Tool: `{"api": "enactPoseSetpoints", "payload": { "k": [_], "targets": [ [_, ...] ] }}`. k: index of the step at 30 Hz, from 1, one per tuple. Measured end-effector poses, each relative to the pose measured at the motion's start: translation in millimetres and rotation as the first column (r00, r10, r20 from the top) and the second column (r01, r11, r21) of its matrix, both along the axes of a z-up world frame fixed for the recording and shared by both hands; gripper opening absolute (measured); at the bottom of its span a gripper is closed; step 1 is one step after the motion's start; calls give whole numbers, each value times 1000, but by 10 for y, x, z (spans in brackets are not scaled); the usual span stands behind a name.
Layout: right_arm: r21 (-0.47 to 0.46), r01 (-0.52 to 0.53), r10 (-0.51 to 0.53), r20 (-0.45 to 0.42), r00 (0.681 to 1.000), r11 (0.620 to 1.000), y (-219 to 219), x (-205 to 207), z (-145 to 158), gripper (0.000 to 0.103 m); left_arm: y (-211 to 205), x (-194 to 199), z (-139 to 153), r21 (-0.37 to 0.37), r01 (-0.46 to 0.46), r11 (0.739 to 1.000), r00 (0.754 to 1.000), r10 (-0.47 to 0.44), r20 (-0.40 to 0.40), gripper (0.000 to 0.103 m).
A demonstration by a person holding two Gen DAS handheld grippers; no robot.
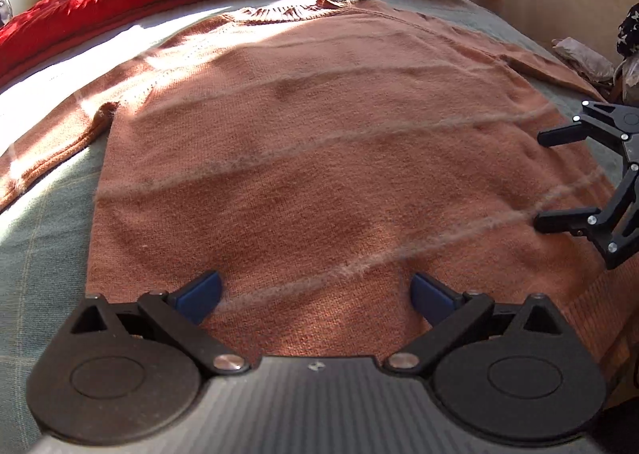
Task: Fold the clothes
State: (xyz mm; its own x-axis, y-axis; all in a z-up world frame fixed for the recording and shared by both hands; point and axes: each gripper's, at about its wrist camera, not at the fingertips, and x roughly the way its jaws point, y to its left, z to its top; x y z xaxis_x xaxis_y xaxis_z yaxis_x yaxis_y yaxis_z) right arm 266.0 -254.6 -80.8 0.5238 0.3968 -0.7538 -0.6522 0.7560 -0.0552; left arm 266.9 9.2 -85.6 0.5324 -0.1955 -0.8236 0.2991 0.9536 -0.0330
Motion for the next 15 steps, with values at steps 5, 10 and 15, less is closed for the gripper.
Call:
{"api": "enactPoseSetpoints", "payload": {
  "k": [5,10,15],
  "targets": [
    [1,-19,19,-69,997,1000,-347,-181,112,103,60,-55,7,-24,-33,999,999,33,2,101],
    [78,-98,100,-21,995,992,-225,-238,289,103,14,-32,2,-13,-55,998,998,55,0,102],
    [24,-167,168,-64,984,986,-31,-207,40,103,73,-59,11,-33,-61,998,998,61,-10,102]
  ]
}}
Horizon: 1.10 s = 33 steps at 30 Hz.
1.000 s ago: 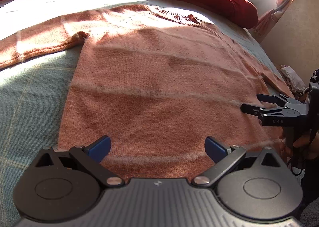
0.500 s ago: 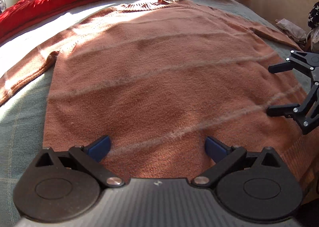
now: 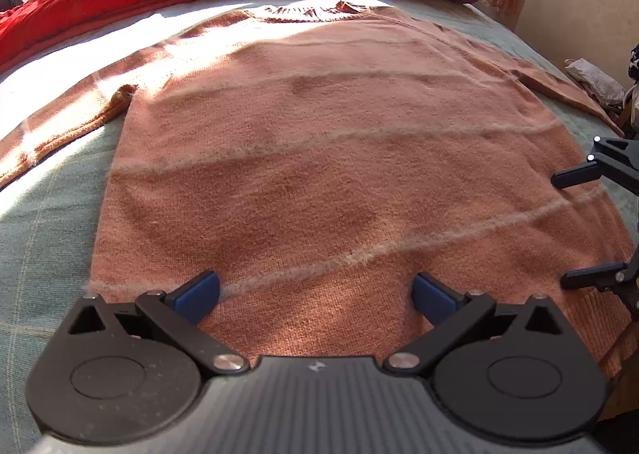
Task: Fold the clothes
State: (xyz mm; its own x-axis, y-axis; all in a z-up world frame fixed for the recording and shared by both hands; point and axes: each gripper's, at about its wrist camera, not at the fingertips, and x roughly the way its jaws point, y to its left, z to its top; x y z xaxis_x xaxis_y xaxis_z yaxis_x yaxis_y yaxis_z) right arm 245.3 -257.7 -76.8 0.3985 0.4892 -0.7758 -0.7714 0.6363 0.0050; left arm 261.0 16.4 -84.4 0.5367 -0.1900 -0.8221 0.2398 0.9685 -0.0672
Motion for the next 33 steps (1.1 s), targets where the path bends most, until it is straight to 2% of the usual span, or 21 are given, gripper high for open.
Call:
{"api": "enactPoseSetpoints", "payload": {
  "k": [2,5,7,10,12,14,16,19,21,23,25,29,33],
  "targets": [
    [16,-14,14,9,1000,1000,-148,-95,-29,103,31,-39,4,-2,9,1000,1000,-9,-5,102],
    [6,-12,13,-35,999,1000,-393,-163,-15,103,40,-79,63,-7,19,1000,1000,-19,-15,102],
    [-8,-15,14,-62,998,1000,-536,-200,-5,103,-7,-75,148,-36,46,998,999,-46,-2,102],
    [-45,-50,47,-77,996,998,-527,-200,55,103,-110,-65,240,-65,99,993,995,-98,21,102],
    [-4,-54,54,-73,996,999,-533,-129,176,103,-178,-45,186,-58,121,991,993,-121,6,102],
    [65,-15,15,-11,1000,998,-588,21,313,103,-206,-24,76,-48,114,992,993,-116,-32,102],
    [115,62,-65,20,998,991,-625,257,377,103,-205,-31,30,-43,107,993,993,-109,-41,102],
    [147,163,-162,-19,987,976,-635,627,261,103,-188,-60,15,-42,101,994,994,-102,-33,102],
    [121,210,-203,-67,977,970,-640,764,95,103,-155,-78,23,-50,88,995,995,-90,-34,102],
    [68,220,-215,-72,974,973,-676,693,-36,103,-118,-98,16,-59,81,995,996,-83,-31,102],
    [54,203,-201,-40,979,978,-763,481,-43,103,-92,-100,4,-71,75,995,997,-77,-27,102],
    [1,232,-230,-131,964,973,-900,244,12,103,-122,-41,17,-69,59,996,998,-62,-34,102],
    [37,197,-195,-54,979,980,-779,206,246,103,-139,-29,79,-67,47,997,998,-49,-28,102]
  ]
}}
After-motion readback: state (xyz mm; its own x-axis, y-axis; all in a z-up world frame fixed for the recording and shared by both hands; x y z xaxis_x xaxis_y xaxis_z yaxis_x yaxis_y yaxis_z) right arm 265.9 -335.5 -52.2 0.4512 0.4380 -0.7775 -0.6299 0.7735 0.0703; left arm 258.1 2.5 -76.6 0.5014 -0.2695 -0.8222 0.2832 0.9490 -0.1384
